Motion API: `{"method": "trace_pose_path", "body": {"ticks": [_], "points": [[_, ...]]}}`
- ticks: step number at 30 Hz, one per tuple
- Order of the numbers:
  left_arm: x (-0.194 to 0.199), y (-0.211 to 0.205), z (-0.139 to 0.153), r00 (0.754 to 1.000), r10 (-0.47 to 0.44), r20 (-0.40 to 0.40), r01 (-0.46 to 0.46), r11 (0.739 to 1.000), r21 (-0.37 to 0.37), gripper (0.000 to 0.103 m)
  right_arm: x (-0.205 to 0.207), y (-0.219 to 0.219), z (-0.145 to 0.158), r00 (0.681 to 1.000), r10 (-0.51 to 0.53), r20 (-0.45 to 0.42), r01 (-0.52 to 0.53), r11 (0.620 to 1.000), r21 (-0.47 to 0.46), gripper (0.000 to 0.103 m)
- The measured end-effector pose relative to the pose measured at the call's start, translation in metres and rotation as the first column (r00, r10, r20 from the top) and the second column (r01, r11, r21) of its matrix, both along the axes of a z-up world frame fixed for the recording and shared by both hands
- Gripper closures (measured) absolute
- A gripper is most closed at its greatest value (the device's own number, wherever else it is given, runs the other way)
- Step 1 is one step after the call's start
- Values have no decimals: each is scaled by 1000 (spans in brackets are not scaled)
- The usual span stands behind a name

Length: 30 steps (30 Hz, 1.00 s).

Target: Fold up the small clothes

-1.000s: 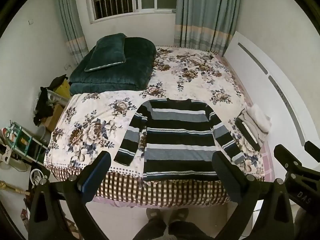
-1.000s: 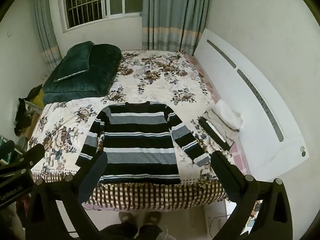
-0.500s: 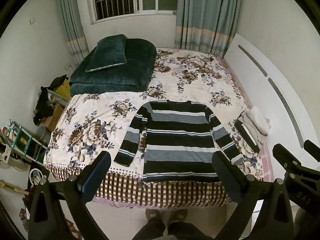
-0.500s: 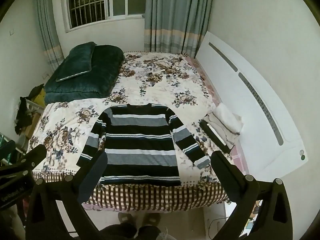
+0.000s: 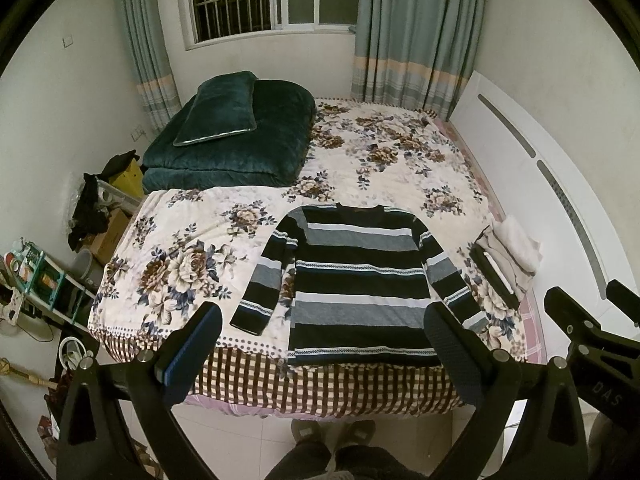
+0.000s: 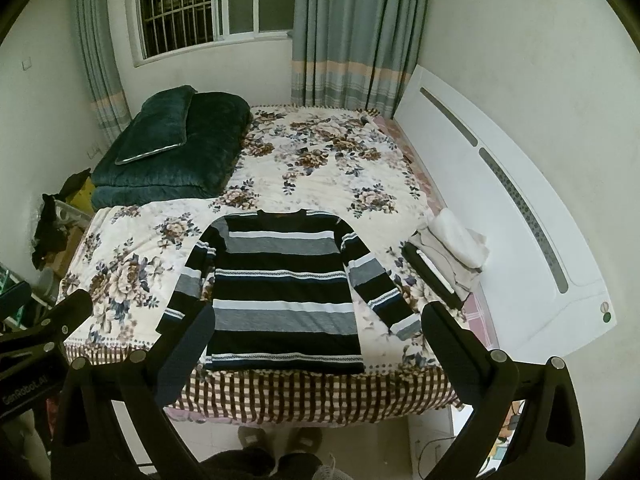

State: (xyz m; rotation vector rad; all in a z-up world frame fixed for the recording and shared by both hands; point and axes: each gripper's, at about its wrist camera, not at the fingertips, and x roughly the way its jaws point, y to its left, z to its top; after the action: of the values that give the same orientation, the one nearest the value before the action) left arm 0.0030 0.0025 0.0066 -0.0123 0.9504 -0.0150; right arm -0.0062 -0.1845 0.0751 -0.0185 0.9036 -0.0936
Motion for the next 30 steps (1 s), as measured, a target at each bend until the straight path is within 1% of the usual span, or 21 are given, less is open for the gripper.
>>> {"method": "trace_pose_path", "body": {"ticks": [16, 18, 30], "points": [[-1, 1, 0, 1000, 0, 5, 0, 1000, -4, 0, -2, -1, -1, 1000, 2, 5, -2, 1000, -2, 0], [2, 0, 5, 1000, 0, 6, 0, 1000, -2, 0, -2, -1, -1, 1000, 2, 5, -2, 1000, -1, 0], [2, 1, 8, 1000, 1, 7, -1, 1000, -4, 0, -2, -1, -2, 1000, 3, 7, -3, 1000, 0, 0]]}}
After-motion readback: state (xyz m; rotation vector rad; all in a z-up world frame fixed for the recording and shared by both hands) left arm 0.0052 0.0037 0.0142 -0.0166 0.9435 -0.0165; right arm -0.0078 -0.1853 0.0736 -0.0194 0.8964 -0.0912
